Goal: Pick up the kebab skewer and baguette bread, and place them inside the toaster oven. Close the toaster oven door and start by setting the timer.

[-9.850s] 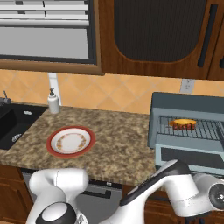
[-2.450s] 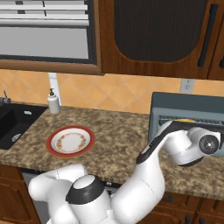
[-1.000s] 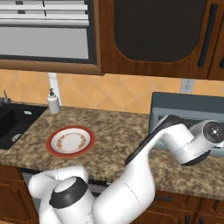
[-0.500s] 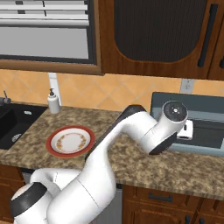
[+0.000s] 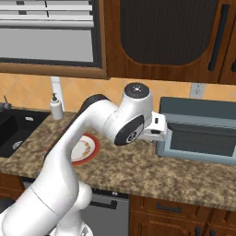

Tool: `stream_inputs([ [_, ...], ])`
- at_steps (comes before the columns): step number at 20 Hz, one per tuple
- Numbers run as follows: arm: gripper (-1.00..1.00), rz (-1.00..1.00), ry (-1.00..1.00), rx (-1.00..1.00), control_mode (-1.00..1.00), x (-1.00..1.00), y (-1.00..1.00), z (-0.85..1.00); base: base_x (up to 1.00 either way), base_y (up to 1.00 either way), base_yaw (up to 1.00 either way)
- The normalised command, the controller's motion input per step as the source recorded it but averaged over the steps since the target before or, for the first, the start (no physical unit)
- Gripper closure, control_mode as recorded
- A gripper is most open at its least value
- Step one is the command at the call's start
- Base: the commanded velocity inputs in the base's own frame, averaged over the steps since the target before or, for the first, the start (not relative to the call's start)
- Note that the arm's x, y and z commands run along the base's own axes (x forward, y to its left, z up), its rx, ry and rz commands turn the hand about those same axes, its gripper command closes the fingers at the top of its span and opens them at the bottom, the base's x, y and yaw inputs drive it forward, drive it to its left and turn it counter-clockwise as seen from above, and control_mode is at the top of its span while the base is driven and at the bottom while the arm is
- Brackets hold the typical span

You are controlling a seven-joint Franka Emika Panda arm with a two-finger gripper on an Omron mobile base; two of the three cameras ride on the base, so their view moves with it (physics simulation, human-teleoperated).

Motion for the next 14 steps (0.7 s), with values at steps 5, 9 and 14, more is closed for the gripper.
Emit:
stream_inputs([
  [5, -1.00, 0.04, 0.24, 0.01, -1.00, -0.21, 0.76, 0.22, 0.00, 0.00, 0.00],
  [9, -1.00, 0.02, 0.30, 0.04, -1.00, -0.16, 0.62, 0.09, 0.00, 0.00, 0.00],
  [14, -1.00, 0.00, 0.13, 0.00, -1.00, -0.30, 0.30, -0.03, 0.00, 0.00, 0.00],
])
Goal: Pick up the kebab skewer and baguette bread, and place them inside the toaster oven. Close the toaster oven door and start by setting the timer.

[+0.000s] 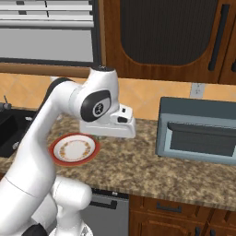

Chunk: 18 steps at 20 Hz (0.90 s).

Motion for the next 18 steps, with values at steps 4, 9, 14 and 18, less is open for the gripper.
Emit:
stream_inputs([
  [4, -1.00, 0.00, 0.08, 0.00, -1.00, -0.25, 0.49, -0.05, 0.00, 0.00, 0.00],
  [9, -1.00, 0.00, 0.04, 0.00, -1.00, -0.09, 0.48, -0.04, 0.00, 0.00, 0.00],
  [14, -1.00, 0.05, 0.00, 0.00, -1.00, 0.00, 0.11, 0.00, 0.00, 0.00, 0.00],
  [18, -1.00, 0.01, 0.02, 0.01, -1.00, 0.00, -0.01, 0.00, 0.00, 0.00, 0.00],
])
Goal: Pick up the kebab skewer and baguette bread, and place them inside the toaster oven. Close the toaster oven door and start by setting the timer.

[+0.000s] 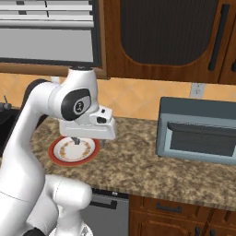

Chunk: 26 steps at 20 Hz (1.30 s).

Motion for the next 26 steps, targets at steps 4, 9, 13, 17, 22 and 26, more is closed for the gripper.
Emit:
stream_inputs([
  [4, -1.00, 0.00, 0.02, 0.02, 1.00, -0.02, -0.18, 0.00, -0.01, -0.11, -0.01],
  [9, -1.00, 0.00, 0.00, 0.00, 1.00, 0.00, 0.00, 0.00, -0.35, -0.93, -0.08],
  [13, -1.00, 0.00, 0.00, 0.00, 1.00, 0.00, 0.00, 0.00, -0.08, -0.95, -0.02],
  [17, -1.00, 0.00, 0.00, 0.00, 1.00, 0.00, 0.00, 0.00, 0.32, -0.63, 0.01],
  [22, -1.00, 0.00, 0.00, 0.00, 1.00, 0.00, 0.00, 0.00, 0.40, -0.22, 0.01],
  [26, -1.00, 0.00, 0.00, 0.00, 1.00, 0.00, 0.00, 0.00, 0.54, 0.00, 0.00],
])
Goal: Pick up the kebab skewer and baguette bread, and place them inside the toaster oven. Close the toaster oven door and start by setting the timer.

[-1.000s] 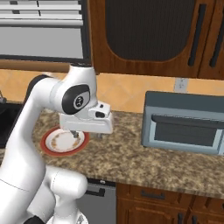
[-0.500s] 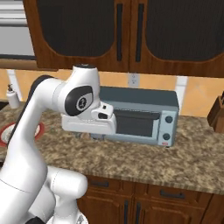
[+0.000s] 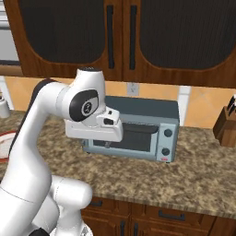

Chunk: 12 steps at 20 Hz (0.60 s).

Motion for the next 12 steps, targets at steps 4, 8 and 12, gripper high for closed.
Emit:
stream_inputs([
  [4, -1.00, 0.00, 0.00, 0.00, 1.00, 0.00, 0.00, 0.00, 0.25, 0.00, 0.00],
  [8, -1.00, 0.00, 0.00, 0.00, 1.00, 0.00, 0.00, 0.00, 0.00, 0.00, 0.00],
  [12, -1.00, 0.00, -0.01, 0.00, -1.00, 0.00, -0.15, -0.03, 0.00, 0.00, 0.00],
])
